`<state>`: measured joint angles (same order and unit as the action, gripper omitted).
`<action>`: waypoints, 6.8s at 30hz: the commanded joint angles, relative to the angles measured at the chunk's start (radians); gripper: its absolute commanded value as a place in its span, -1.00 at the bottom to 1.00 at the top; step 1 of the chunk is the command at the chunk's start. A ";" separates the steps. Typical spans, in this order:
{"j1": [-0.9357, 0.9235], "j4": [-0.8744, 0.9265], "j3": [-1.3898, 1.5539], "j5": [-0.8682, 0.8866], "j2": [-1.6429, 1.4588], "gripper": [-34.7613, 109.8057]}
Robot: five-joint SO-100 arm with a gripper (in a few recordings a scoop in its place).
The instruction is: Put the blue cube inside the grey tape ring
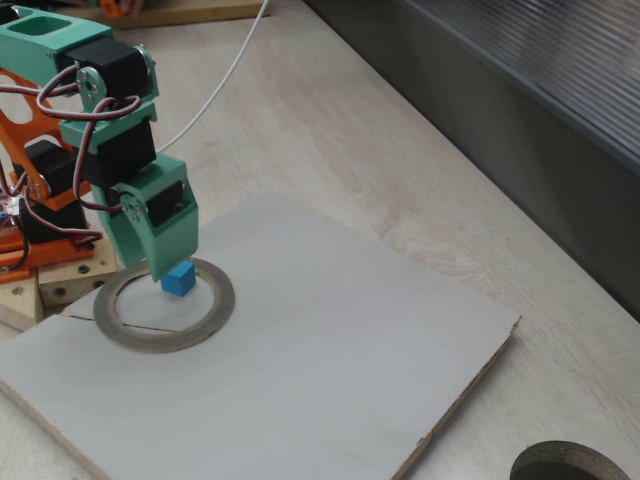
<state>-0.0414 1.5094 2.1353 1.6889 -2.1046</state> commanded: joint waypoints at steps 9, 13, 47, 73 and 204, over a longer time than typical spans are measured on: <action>-0.008 0.009 -0.014 0.018 -0.044 -0.48; -0.008 0.009 -0.014 0.018 -0.046 -0.54; -0.003 0.339 0.000 0.005 -0.333 -0.52; 0.247 0.337 0.083 0.017 -0.331 -0.52; -0.308 0.344 -0.204 0.017 0.034 -0.53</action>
<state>-0.3467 1.8377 1.9374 1.6904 -2.0540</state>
